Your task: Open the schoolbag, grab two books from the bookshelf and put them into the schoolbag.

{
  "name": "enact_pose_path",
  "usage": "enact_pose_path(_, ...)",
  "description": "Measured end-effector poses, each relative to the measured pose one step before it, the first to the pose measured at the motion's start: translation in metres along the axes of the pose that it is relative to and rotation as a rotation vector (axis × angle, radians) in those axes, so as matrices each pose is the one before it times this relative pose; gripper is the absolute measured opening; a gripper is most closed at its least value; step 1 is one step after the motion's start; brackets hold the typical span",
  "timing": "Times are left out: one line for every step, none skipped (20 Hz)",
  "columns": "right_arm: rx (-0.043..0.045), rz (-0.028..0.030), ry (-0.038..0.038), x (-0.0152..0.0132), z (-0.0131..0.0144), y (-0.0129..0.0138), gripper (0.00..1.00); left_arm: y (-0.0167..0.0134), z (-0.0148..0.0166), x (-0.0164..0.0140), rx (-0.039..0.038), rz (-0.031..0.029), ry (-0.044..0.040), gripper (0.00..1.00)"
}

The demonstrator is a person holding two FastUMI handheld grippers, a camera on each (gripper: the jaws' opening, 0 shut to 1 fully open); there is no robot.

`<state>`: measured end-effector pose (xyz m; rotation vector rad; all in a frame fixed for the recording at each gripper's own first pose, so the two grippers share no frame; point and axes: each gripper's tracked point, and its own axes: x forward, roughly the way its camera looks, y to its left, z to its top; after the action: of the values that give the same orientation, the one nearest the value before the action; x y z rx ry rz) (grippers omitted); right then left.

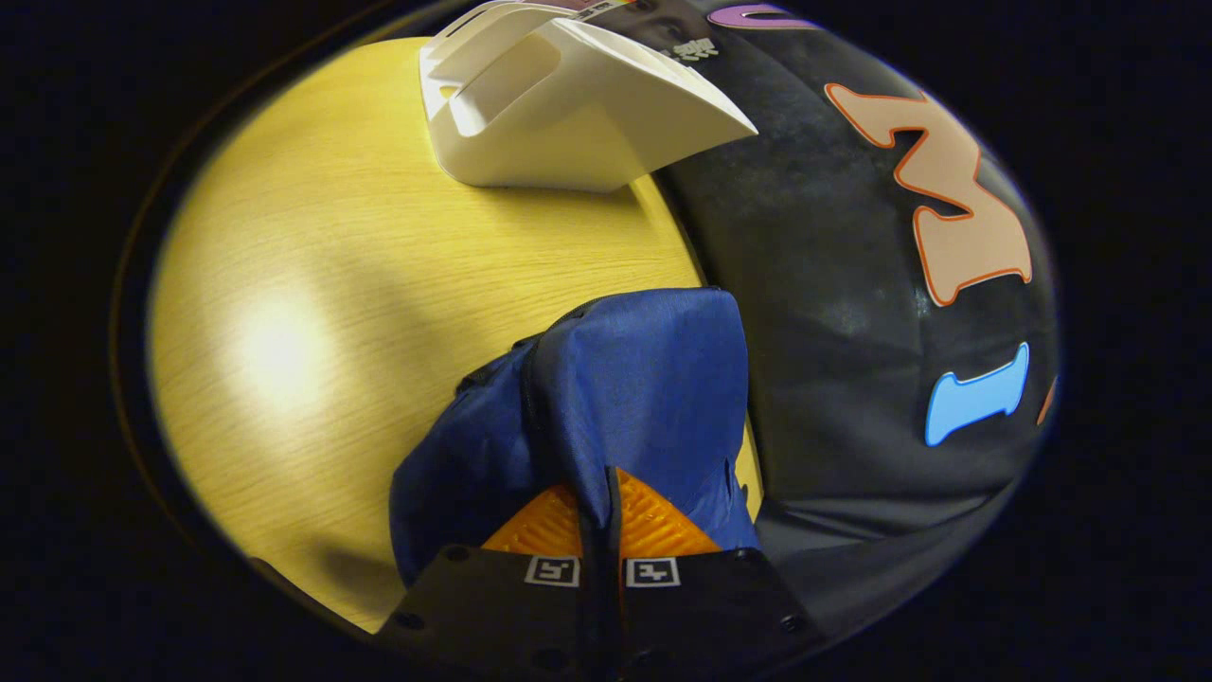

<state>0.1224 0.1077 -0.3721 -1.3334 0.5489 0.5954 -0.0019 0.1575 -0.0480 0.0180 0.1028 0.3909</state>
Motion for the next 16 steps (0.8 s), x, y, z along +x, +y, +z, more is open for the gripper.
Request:
enact_pose_path(0.03802,0.0145,0.00177,0.00111,-0.00181,-0.00065,0.02,0.00068,-0.00008,0.00005,-0.00089,0.00203,-0.00001,0.96)
enact_pose_path(0.04384,0.01807,0.00227,-0.00413,0.0027,-0.0007,0.04,0.00018,0.00019,-0.00052,-0.00301,0.00252,-0.00082,0.96)
enact_pose_path(0.04376,0.01771,0.00092,0.0021,-0.00118,-0.00193,0.04,0.00004,-0.00142,0.00042,-0.00312,0.00184,0.0031,0.96)
enact_pose_path(0.05339,0.01647,-0.00174,0.00012,-0.00029,-0.00093,0.0,0.00103,-0.00175,-0.00035,-0.0042,0.00156,0.00367,0.96)
enact_pose_path(0.05501,0.02063,-0.00079,-0.00228,0.00036,-0.00105,0.0,0.00005,-0.00037,0.00009,-0.00531,0.00044,0.00522,0.96)
enact_pose_path(0.05638,0.02021,-0.01121,-0.0047,0.0032,-0.0029,0.0,0.00014,-0.00117,0.00104,-0.0065,-0.00173,0.00143,0.96)
enact_pose_path(0.03575,0.01606,0.00275,-0.00358,-0.00072,-0.00348,0.03,-0.00006,-0.00052,0.00058,-0.00688,-0.00175,0.00121,0.96)
enact_pose_path(0.03427,0.01303,-0.01682,-0.00311,0.00274,-0.00389,0.0,-0.00103,-0.00331,0.00318,-0.0065,-0.00294,0.00395,0.96)
enact_pose_path(0.0322,-0.00286,-0.01895,-0.00582,0.00497,-0.00678,0.0,0.00029,-0.00114,0.00183,-0.00404,-0.00134,0.00691,0.99)
enact_pose_path(0.03352,-0.0032,-0.01865,-0.00597,0.00506,-0.00604,0.02,0.00016,-0.00254,0.0002,-0.00328,-0.0007,0.00505,1.0)
enact_pose_path(0.04143,-0.0023,-0.02721,-0.00569,0.00593,-0.00561,0.03,-0.00095,-0.0005,0.002,-0.00413,-0.00118,0.00265,0.96)
enact_pose_path(0.04766,0.00201,-0.01744,-0.00471,0.00447,-0.00524,0.0,-0.00076,-0.00121,0.00196,-0.00356,-0.00265,0.0038,0.96)
enact_pose_path(0.05282,0.00999,-0.01428,-0.00269,0.00195,-0.00493,0.06,-0.00186,-0.00006,0.00154,-0.00154,-0.00416,0.00292,0.96)
enact_pose_path(0.05503,0.0028,-0.01791,-0.00642,0.00387,-0.00707,0.03,-0.00114,-0.00165,0.00112,0.00027,-0.00429,0.00146,0.96)
enact_pose_path(0.05216,-0.00185,-0.01564,-0.00502,0.00306,-0.00899,0.06,-0.00155,0.00018,0.00196,0.0024,-0.0054,0.00174,0.96)
enact_pose_path(0.05962,0.00482,-0.01975,-0.00566,0.00451,-0.00779,0.03,-0.0017,0.00015,0.0023,0.00266,-0.00499,0.00116,0.96)
